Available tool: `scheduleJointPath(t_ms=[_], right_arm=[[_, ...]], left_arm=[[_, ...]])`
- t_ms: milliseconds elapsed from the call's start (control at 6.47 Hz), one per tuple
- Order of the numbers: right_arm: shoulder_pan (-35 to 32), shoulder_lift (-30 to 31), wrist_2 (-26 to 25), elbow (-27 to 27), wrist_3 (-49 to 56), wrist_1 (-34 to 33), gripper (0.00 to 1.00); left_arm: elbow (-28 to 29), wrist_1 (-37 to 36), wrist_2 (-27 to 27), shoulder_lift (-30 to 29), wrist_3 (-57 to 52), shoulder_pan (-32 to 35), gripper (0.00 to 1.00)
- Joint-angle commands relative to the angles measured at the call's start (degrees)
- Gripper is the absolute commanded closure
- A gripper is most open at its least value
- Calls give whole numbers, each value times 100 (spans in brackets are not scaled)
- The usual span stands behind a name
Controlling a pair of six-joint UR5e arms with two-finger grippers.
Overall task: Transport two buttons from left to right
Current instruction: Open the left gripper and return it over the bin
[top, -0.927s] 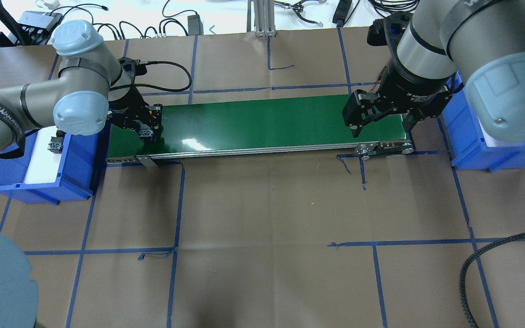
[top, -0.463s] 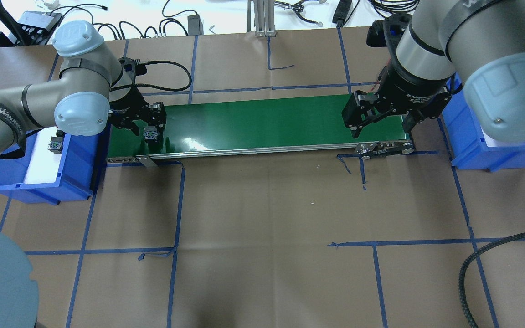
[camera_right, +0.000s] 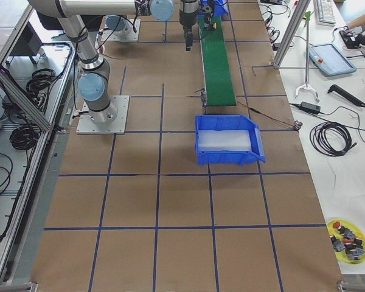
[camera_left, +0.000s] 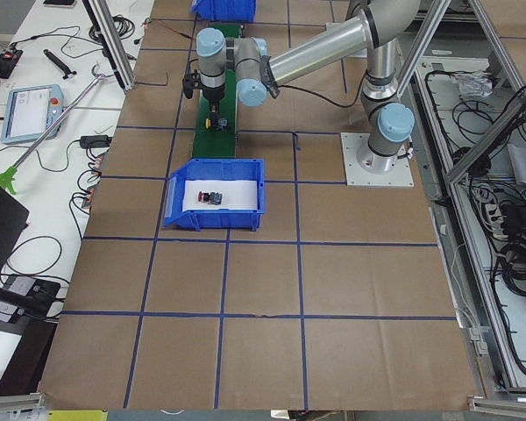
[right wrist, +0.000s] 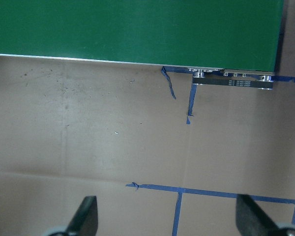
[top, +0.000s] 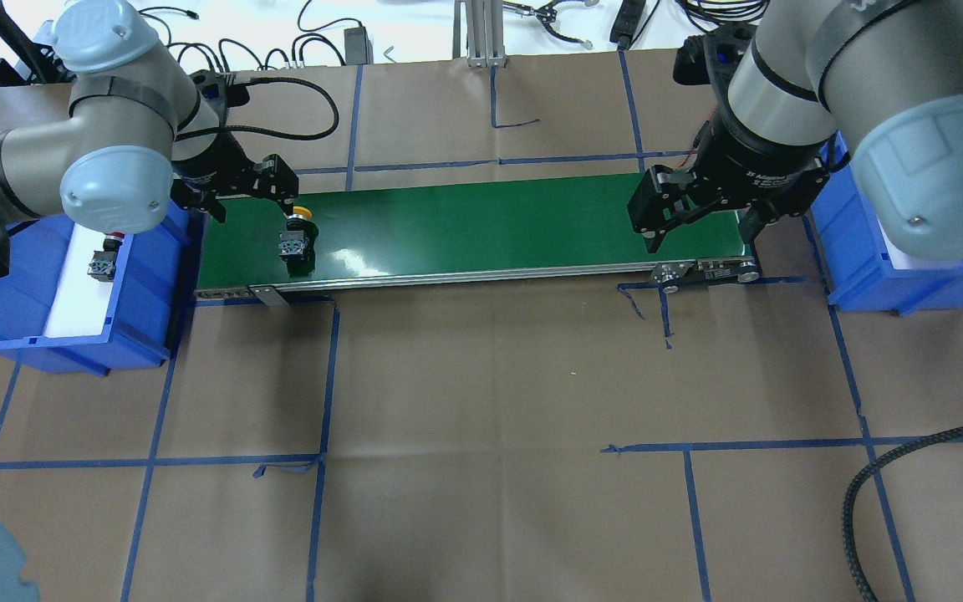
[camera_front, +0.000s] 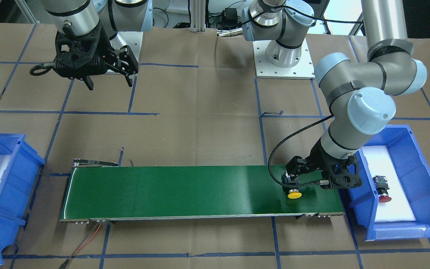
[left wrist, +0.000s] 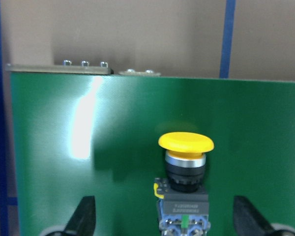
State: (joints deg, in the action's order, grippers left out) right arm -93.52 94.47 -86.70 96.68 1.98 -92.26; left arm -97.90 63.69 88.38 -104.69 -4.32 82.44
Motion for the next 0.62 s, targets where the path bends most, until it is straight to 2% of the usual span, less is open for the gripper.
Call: scheduleJointPath(t_ms=[0, 154, 463], right_arm=[[0, -7, 4, -9, -4, -2, 0], [0, -8, -5, -1, -4, -3, 0], [0, -8, -5, 0, -4, -3, 0]], left_arm=[[7, 729, 22, 745, -51, -52, 0], [16, 732, 13, 792, -86, -105, 0], [112, 776, -22, 758, -681, -917, 0]])
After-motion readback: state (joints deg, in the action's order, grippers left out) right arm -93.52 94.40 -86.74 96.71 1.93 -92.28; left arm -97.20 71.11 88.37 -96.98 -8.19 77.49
